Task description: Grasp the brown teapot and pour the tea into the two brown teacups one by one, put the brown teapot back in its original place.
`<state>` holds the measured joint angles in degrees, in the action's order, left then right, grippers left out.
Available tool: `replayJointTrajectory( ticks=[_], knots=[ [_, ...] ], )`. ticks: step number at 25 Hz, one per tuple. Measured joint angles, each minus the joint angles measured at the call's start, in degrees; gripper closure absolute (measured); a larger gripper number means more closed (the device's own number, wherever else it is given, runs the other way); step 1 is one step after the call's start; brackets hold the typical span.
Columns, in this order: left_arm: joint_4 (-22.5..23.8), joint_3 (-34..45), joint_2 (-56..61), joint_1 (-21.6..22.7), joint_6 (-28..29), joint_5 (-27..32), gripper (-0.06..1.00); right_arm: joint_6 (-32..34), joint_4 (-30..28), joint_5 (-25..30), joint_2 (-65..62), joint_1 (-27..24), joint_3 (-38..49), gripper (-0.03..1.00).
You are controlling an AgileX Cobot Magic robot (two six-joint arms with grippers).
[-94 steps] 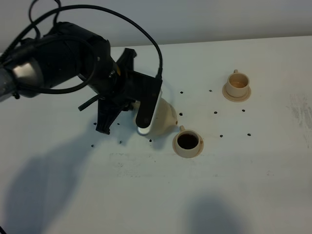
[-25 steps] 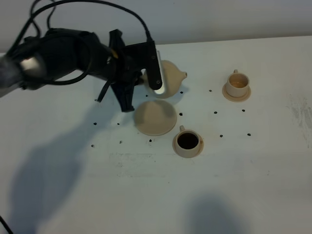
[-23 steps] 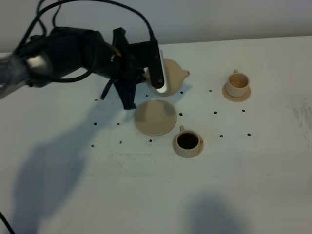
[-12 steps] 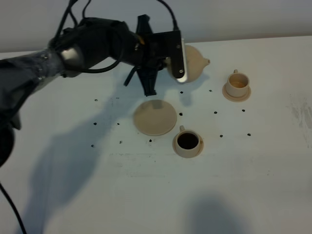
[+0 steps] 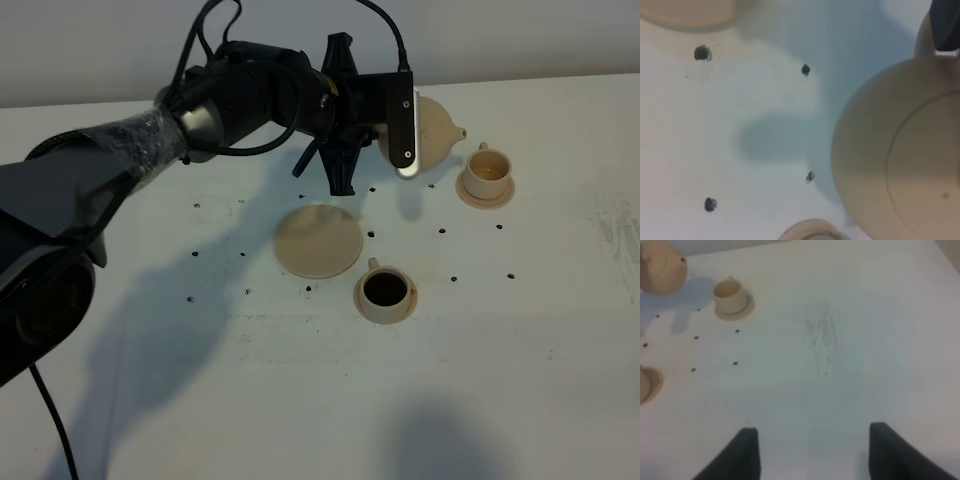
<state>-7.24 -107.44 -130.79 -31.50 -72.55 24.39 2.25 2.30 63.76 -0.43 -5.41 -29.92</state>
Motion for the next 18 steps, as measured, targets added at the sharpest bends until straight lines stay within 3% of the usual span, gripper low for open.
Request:
replayJointTrajectory(
  ticks=[18],
  knots=[
    [1.5,0.0,-4.5,-1.6,-0.9,-10.6,0.85,0.0,0.0,0.0,0.0,0.0,0.0,0.5]
  ],
)
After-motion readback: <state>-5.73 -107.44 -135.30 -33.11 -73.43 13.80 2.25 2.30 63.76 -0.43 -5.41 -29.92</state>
